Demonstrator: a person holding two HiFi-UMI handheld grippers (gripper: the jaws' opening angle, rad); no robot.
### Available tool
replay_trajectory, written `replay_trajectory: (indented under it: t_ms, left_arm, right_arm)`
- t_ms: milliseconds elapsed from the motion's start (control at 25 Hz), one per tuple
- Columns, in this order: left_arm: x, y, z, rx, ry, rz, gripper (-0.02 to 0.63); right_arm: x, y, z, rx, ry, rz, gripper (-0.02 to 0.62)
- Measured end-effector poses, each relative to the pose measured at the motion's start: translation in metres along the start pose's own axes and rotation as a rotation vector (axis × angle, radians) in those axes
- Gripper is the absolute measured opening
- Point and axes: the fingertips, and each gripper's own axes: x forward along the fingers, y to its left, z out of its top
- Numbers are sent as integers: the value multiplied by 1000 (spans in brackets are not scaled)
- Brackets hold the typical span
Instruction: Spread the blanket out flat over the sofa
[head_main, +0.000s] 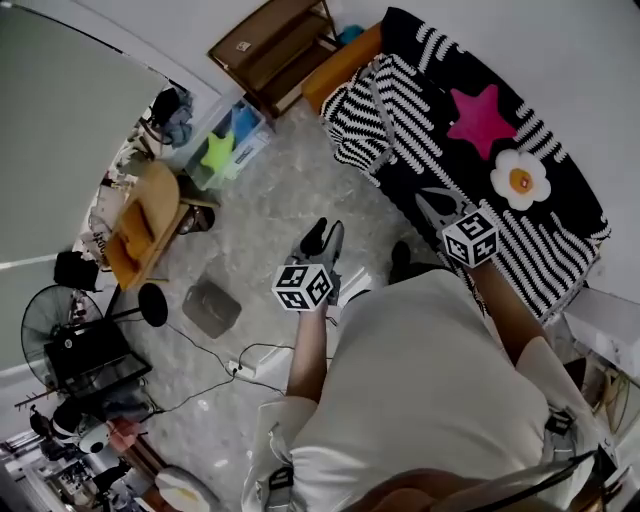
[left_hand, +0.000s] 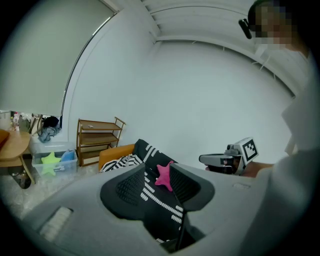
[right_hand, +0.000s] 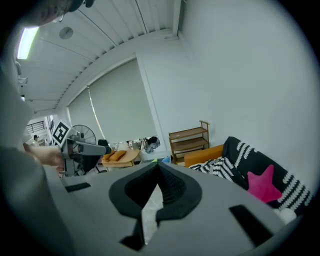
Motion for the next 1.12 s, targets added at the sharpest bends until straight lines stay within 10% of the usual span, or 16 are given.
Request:
replay_trajectory:
  t_ms: [1120]
  left_arm:
    - [134,80,74,54,89,-74,160]
  right_arm:
    - [88,-117,35,120,5,-131,2]
